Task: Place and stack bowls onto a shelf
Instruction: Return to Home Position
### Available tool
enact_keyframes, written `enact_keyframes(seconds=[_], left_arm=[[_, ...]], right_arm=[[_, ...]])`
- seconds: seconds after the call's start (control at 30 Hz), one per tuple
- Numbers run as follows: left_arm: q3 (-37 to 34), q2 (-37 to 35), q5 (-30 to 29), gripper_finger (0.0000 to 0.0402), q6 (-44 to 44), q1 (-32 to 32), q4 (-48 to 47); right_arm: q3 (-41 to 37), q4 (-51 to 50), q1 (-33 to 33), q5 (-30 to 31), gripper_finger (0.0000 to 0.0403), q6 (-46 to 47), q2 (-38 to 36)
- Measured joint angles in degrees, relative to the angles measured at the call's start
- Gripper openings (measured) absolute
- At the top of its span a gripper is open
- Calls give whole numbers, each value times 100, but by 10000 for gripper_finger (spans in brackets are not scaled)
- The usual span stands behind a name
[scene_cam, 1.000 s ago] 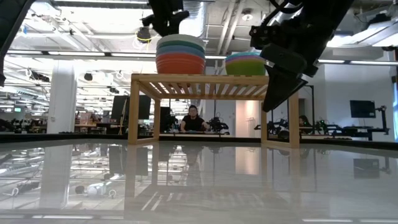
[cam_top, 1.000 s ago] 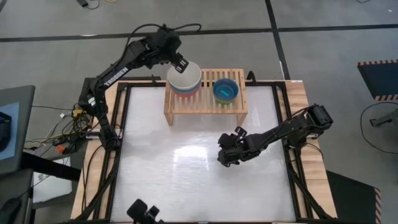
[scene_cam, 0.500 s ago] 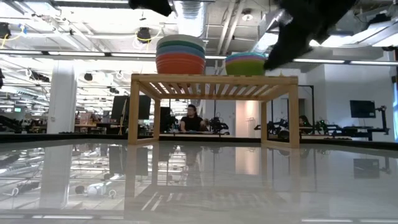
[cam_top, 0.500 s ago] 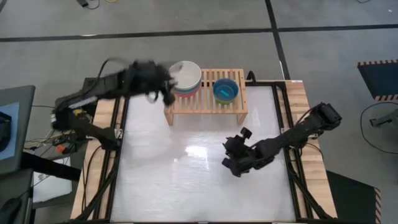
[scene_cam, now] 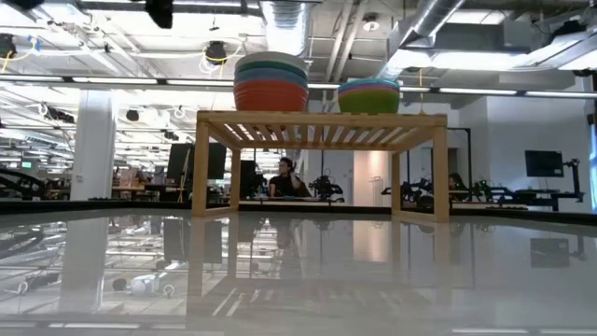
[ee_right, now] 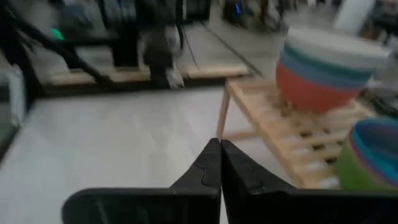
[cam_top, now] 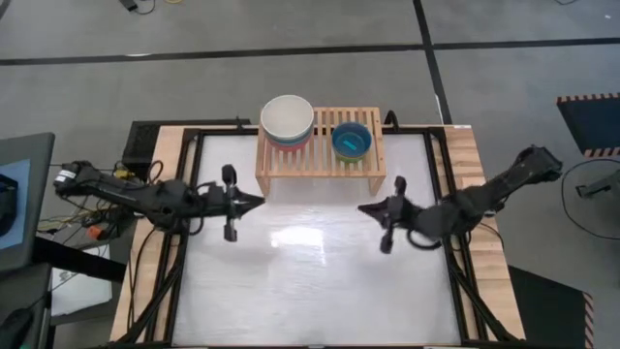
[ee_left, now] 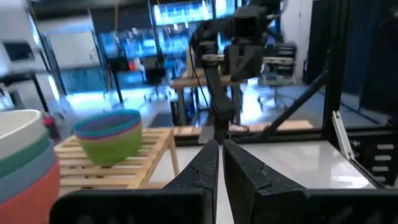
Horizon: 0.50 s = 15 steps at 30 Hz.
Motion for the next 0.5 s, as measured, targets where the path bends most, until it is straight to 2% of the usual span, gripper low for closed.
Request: enact_keyframes(seconds=[0.1,0.2,0.37,0.5], left_arm=[[-498,-330,-252,5,174,-191,362],[-738,-602,-319,1,254,-246,388],[-1008,-849,-243,0,218,-248,509],[-1406,-839,-209,0,255,-248,1028]], right_arm=[[-731,968,-259,-598,18,-513,-766],[-1417,1451,-610,-1223,28,-598,-1550],[-2347,1559,-1250,-1773,18,-476,-2779],[-3009,1892,-1773,-2449,18,-357,-3480]])
